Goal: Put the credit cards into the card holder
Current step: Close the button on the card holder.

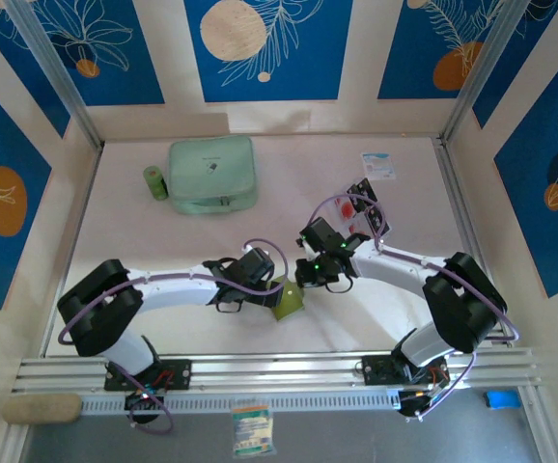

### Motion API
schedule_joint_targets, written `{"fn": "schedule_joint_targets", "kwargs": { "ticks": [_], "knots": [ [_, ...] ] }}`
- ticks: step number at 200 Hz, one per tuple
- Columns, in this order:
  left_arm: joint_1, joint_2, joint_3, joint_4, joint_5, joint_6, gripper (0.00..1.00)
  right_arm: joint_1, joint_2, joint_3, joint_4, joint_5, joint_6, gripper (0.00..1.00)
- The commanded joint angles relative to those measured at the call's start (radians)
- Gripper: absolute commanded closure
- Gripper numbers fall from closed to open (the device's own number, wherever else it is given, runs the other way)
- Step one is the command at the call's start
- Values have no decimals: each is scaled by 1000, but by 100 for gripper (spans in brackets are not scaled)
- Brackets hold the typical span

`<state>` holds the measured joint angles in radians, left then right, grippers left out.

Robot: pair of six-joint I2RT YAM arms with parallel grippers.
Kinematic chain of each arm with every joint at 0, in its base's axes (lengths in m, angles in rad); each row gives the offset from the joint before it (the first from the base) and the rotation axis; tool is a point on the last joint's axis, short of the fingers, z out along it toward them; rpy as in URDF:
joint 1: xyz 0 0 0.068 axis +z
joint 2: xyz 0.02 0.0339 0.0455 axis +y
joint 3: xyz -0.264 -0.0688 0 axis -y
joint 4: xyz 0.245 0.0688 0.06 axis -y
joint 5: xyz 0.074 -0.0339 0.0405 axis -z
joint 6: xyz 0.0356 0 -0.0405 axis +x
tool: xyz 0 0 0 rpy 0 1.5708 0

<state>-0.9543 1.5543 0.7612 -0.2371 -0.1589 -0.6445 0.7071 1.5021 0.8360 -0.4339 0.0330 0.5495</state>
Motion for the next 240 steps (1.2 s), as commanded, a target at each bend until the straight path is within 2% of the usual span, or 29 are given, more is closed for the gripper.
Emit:
{"fn": "schedule_joint_targets", "kwargs": {
  "ticks": [1, 24, 49, 90, 146, 174, 240],
  "knots": [
    [-9, 20, -14, -33, -13, 18, 0, -7, 19, 3, -1, -16, -7, 93],
    [-9, 19, -14, -33, -13, 18, 0, -10, 23, 2, 0, -17, -8, 93],
    [-9, 19, -16, -31, -11, 18, 0, -11, 21, 2, -2, -19, -6, 86],
    [-9, 19, -17, -31, -11, 17, 0, -10, 12, -1, -2, -21, -1, 82],
    [-9, 18, -19, -28, -11, 18, 0, -14, 22, -7, 3, -24, 0, 89],
    [-9, 17, -19, -25, -11, 18, 0, -15, 27, -14, 13, -38, -2, 100],
    [-9, 14, -24, -26, -10, 16, 0, -14, -18, -43, 80, -139, 31, 100]
  ]
}}
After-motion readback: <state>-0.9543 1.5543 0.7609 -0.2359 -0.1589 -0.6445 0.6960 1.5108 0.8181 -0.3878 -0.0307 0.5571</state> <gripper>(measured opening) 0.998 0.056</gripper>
